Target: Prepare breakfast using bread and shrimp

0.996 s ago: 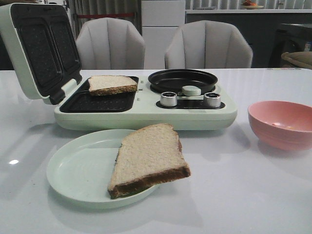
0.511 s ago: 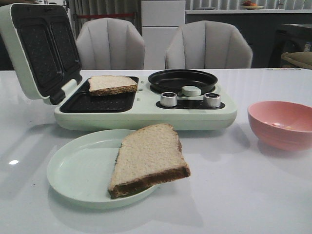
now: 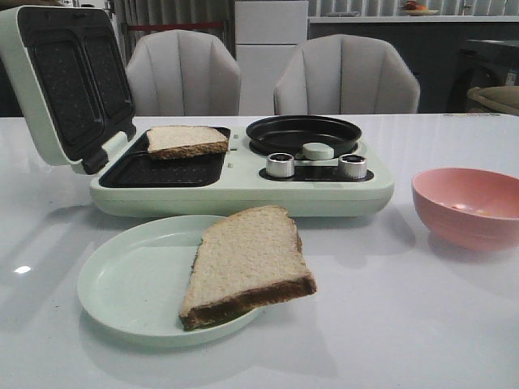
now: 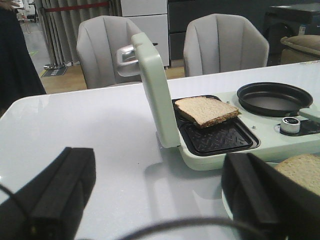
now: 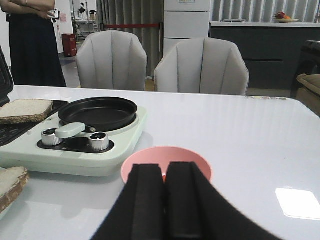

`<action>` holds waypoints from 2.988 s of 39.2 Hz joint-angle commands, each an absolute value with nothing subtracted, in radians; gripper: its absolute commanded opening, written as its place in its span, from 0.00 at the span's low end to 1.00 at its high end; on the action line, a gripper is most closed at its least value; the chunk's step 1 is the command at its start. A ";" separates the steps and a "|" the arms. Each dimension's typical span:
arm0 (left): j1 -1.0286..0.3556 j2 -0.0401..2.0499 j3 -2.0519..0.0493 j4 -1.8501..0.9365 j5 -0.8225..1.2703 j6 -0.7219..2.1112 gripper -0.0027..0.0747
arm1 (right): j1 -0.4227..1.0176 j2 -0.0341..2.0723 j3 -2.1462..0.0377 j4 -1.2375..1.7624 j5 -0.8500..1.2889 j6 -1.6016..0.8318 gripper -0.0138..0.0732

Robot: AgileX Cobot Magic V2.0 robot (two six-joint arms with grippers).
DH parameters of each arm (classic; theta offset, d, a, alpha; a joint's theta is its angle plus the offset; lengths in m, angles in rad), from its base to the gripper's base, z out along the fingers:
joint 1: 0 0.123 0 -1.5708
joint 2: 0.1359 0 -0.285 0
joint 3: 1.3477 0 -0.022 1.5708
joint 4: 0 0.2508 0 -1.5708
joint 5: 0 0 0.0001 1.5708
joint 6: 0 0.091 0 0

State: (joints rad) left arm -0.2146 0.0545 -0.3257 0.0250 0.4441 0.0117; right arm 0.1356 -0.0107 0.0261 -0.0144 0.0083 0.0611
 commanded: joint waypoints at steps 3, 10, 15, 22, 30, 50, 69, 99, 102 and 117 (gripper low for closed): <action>-0.214 0.067 -0.348 0.014 0.353 0.009 0.76 | 0.130 -0.032 0.010 -0.013 -0.073 0.055 0.31; -0.214 0.067 -0.348 0.012 0.353 0.009 0.76 | 0.130 -0.032 0.010 -0.013 -0.073 0.055 0.31; -0.214 0.067 -0.348 0.007 0.353 0.009 0.76 | 0.130 -0.032 0.009 0.000 -0.114 0.075 0.31; -0.214 0.067 -0.348 0.007 0.353 0.009 0.76 | 0.131 -0.010 -0.034 0.000 -0.160 0.090 0.31; -0.214 0.067 -0.348 0.007 0.351 0.009 0.76 | 0.131 0.162 -0.236 0.000 0.142 0.090 0.31; -0.214 0.067 -0.348 0.000 0.347 0.009 0.76 | 0.132 0.278 -0.332 0.000 0.257 0.091 0.33; -0.214 0.067 -0.348 0.000 0.347 0.009 0.76 | 0.172 0.420 -0.412 0.139 0.282 0.092 0.73; -0.214 0.067 -0.348 0.000 0.347 0.009 0.76 | 0.255 1.232 -0.748 0.835 0.468 -0.315 0.72; -0.214 0.067 -0.348 0.000 0.347 0.009 0.76 | 0.255 1.310 -0.762 0.991 0.480 -0.481 0.72; -0.214 0.067 -0.348 0.000 0.347 0.009 0.76 | 0.255 1.629 -0.839 1.515 0.588 -1.044 0.72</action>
